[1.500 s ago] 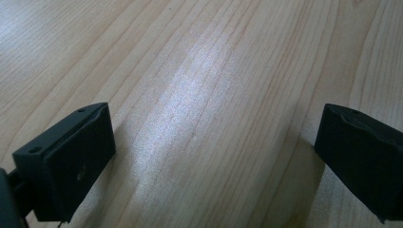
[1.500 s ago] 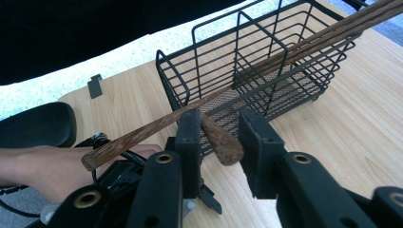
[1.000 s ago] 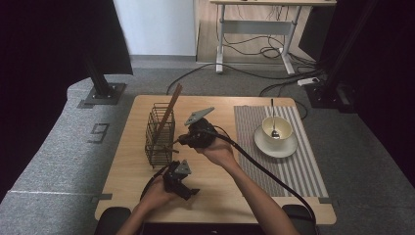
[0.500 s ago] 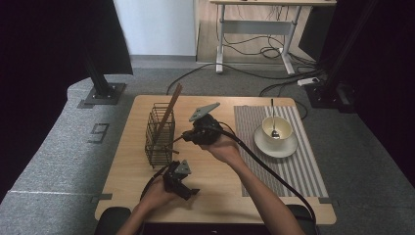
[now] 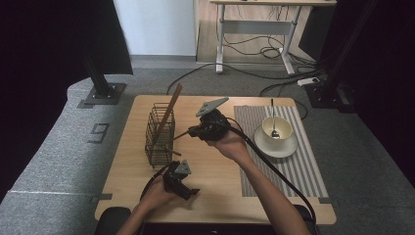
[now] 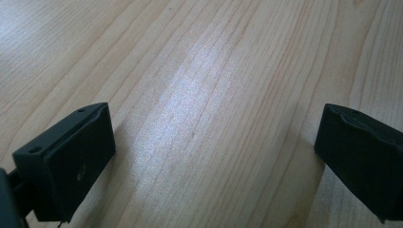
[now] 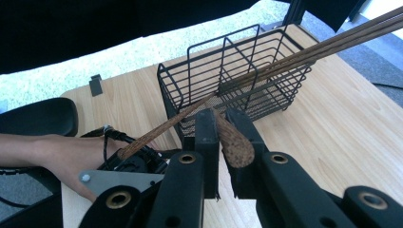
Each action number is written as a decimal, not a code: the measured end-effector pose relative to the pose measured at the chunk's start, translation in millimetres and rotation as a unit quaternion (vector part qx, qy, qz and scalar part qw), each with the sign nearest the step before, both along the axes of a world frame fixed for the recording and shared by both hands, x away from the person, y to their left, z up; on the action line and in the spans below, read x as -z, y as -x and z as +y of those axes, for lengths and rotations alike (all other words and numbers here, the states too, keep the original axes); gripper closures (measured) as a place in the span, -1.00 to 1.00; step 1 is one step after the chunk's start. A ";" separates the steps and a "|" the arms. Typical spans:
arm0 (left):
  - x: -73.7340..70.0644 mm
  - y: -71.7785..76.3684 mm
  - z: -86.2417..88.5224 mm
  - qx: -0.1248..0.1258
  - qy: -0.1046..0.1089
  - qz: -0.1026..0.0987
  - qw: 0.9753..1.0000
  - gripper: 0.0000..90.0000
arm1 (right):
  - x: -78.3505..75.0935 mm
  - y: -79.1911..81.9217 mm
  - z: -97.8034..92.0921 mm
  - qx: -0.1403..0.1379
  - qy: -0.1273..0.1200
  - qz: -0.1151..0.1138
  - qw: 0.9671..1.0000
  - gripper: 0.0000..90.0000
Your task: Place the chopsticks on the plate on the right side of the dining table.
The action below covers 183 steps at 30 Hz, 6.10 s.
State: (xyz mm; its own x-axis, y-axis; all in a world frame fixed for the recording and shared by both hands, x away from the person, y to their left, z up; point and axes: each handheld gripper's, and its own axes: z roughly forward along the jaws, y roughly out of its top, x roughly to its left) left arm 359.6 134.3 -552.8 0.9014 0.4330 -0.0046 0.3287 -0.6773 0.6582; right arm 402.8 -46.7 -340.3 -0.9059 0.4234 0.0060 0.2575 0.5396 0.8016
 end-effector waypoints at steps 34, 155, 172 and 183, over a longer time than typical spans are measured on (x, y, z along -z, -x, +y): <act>0.0 0.1 0.1 0.000 0.001 0.000 1.000 -1.00 | -39.4 24.7 -66.9 0.043 -0.023 -0.032 0.998 0.85; -27.6 19.7 1.4 0.125 0.070 -0.024 0.989 0.89 | 73.1 60.5 -78.4 0.120 -0.012 -0.036 0.992 -0.65; -30.4 16.7 8.6 0.109 0.079 -0.031 0.990 0.89 | 97.6 42.2 -98.3 0.163 0.033 -0.018 0.986 -0.63; -31.1 17.7 7.9 0.113 0.073 -0.036 0.990 0.88 | 112.5 36.4 -113.2 0.182 0.041 0.000 0.982 -0.62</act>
